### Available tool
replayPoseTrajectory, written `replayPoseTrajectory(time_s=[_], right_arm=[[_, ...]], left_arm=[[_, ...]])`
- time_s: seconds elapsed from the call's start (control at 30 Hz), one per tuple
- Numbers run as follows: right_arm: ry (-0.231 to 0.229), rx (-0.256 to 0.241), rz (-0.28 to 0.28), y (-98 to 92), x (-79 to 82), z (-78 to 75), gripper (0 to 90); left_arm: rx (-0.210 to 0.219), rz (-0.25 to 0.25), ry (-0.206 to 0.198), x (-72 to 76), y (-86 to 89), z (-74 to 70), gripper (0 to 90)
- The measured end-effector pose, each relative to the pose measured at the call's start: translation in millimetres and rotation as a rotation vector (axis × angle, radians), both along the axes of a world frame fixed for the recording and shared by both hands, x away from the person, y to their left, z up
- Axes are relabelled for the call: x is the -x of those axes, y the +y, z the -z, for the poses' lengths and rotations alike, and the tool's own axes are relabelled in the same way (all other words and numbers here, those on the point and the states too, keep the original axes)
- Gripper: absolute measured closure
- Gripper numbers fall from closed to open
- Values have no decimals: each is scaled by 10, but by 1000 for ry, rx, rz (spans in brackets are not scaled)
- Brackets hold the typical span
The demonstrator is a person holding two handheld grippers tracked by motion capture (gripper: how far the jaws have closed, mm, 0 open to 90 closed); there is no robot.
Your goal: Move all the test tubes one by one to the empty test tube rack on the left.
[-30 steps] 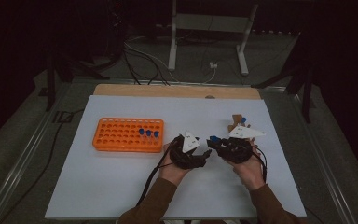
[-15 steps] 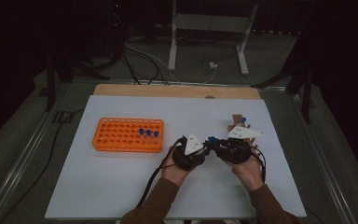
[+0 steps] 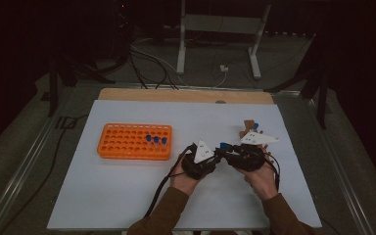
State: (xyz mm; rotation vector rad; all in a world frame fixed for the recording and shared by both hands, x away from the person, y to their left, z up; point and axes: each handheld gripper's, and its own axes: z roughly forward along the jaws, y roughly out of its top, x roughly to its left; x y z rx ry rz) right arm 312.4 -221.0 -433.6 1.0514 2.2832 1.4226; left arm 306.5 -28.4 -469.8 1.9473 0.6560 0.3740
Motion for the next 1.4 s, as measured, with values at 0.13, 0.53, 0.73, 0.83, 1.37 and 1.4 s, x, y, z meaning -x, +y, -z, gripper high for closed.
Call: replayPoseTrajectory(time_s=[0.13,0.53,0.73,0.83,1.37,1.4], right_arm=[[-2,-25,4,-36,-8,-16,573],[-64,-24,16,-108,19,-95,239],[-94,-12,56,-137,28,-127,86],[-94,-11,68,-160,20,-133,36],[-88,-13,115,-255,3,-145,13],[-87,-14,117,-262,0,-145,13]], left_arm=[[-2,-9,5,-11,19,4,784],[17,-34,31,-53,139,33,784],[24,-46,31,-55,214,8,784],[30,-52,28,-52,248,-13,784],[38,-71,18,-27,459,-104,784],[42,-73,18,-24,476,-107,784]])
